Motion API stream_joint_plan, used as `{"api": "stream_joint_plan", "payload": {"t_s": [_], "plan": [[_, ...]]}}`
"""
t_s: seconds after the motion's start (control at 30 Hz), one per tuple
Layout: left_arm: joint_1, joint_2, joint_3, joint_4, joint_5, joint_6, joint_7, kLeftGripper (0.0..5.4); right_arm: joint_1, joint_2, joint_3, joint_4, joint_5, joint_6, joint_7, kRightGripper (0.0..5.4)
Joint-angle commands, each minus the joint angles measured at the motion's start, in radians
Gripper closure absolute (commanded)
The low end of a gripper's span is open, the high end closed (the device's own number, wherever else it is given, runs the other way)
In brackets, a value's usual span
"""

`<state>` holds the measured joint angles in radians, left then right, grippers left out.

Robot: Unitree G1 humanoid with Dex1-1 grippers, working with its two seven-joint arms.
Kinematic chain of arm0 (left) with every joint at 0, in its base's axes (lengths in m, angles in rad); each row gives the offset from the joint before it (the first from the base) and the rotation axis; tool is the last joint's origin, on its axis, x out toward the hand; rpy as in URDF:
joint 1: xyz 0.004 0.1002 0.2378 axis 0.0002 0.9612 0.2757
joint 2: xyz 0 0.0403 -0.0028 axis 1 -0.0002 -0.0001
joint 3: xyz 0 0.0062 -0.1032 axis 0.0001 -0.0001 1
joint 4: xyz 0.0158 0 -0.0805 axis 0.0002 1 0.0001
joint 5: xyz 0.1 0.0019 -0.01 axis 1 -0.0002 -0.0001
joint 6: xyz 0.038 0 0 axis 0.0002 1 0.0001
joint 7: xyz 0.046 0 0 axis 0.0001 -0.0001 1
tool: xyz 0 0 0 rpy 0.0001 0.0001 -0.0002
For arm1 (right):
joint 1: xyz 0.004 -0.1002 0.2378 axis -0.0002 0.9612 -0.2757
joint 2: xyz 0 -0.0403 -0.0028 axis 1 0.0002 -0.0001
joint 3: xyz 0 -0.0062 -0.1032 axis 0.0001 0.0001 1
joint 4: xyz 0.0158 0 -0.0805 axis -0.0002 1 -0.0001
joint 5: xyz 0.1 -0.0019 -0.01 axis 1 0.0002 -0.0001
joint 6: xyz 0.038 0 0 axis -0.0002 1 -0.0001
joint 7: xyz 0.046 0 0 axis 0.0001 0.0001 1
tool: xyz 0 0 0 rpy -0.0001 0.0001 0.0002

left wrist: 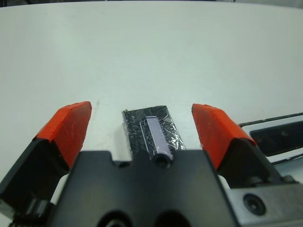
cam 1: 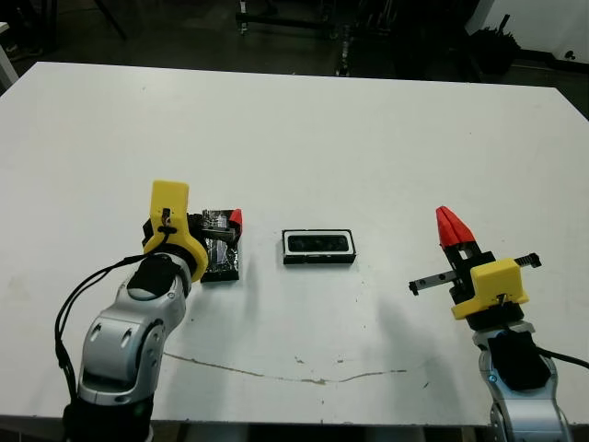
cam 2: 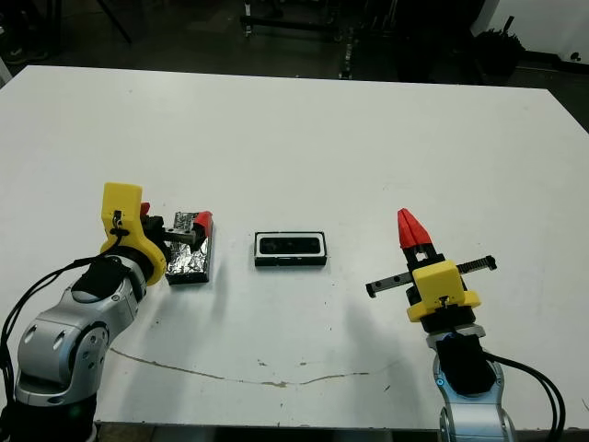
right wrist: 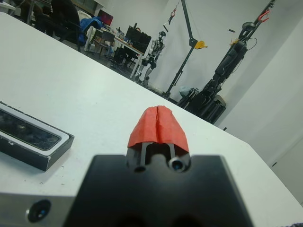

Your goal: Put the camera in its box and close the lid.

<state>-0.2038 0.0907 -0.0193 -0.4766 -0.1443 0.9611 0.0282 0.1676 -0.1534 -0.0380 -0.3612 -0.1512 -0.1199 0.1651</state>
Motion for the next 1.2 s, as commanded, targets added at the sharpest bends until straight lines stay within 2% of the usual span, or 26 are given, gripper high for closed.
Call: {"api": "stream_joint_plan", "payload": {"t_s": [0.03,0.27,0.7,0.93,1.07,1.2], "plan": [[-0.009,0.026,-0.019,-0.007,0.022,0.041,-0.005,0.00,0.005,-0.004,0.006,0.000,-0.002,-0.004,-0.015,5.39],[-0.012,-0.031,0.030,-0.004,-0.016,0.108,-0.001,0.00,0.011,-0.007,0.017,-0.008,-0.002,0.006,-0.023,5.39],[-0.006,-0.052,0.066,0.000,-0.091,0.142,-0.064,0.00,0.018,-0.007,0.037,-0.009,-0.027,0.001,-0.038,5.39],[-0.007,-0.022,0.027,-0.011,-0.062,0.144,-0.050,0.00,0.024,-0.005,0.044,-0.014,-0.022,-0.022,-0.039,5.39],[-0.008,0.000,-0.005,-0.021,-0.025,0.158,-0.032,0.00,0.026,-0.005,0.052,-0.022,-0.030,-0.035,-0.040,5.39],[-0.009,0.008,-0.012,-0.026,-0.027,0.178,-0.047,0.00,0.029,-0.006,0.055,-0.028,-0.026,-0.034,-0.038,5.39]]}}
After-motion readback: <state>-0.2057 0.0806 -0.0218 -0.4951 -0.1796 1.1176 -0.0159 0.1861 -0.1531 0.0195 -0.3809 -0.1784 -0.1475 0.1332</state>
